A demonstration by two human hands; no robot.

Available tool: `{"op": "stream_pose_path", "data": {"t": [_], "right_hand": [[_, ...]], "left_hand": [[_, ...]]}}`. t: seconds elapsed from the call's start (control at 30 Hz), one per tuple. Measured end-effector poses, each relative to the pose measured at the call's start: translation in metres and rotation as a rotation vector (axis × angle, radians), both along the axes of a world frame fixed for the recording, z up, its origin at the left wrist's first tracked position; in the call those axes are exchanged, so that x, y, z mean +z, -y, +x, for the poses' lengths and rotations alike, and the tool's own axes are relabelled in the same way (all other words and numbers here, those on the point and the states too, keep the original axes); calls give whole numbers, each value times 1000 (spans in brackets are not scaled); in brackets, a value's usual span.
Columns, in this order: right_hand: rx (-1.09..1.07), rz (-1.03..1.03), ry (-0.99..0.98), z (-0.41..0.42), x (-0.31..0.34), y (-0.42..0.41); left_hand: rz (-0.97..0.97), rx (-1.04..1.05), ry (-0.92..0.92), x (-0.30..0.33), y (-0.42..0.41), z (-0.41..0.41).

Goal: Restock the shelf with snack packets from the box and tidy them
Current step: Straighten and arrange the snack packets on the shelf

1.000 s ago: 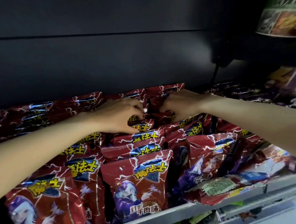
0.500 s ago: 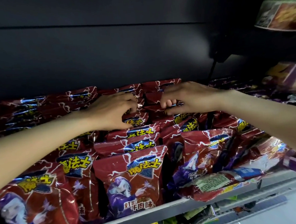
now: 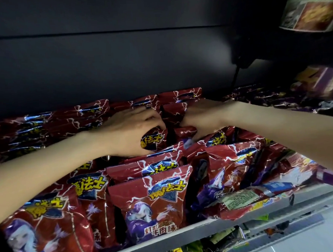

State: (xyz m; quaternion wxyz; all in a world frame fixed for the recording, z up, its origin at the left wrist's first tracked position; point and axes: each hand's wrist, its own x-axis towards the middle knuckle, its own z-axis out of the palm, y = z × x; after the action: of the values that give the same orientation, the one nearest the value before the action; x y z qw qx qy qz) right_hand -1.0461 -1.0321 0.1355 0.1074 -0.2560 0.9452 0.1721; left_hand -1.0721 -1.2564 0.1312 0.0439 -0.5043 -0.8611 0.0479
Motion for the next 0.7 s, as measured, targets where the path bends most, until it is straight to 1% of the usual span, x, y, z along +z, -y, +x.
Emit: {"op": "stream_pose_path", "data": {"t": [0.07,0.2,0.3,0.37,0.47,0.53,0.6,0.7], "right_hand": [[58,63,-184,5,5,-1],[63,38,-294,10,4,4],[37,35,-274,11,-4,7],[16,39,-267,12,-7,7],[-24,6,-280,12,-8,5],[-48,-19,-282,12,-9,5],[-97,-108,-258,13,-8,1],[-183,-328,-221,18,2,-10]], "left_hand": [[15,-9,6,1,1,-1],[41,-16,-27,0,-5,-3],[97,42,-48,-1,-16,-7],[121,34,-32,-3,-25,-9],[62,13,-74,-7,-38,-11],[60,31,-111,-7,-45,-12],[79,47,-117,-8,-50,-12],[105,91,-92,-11,-54,-14]]}}
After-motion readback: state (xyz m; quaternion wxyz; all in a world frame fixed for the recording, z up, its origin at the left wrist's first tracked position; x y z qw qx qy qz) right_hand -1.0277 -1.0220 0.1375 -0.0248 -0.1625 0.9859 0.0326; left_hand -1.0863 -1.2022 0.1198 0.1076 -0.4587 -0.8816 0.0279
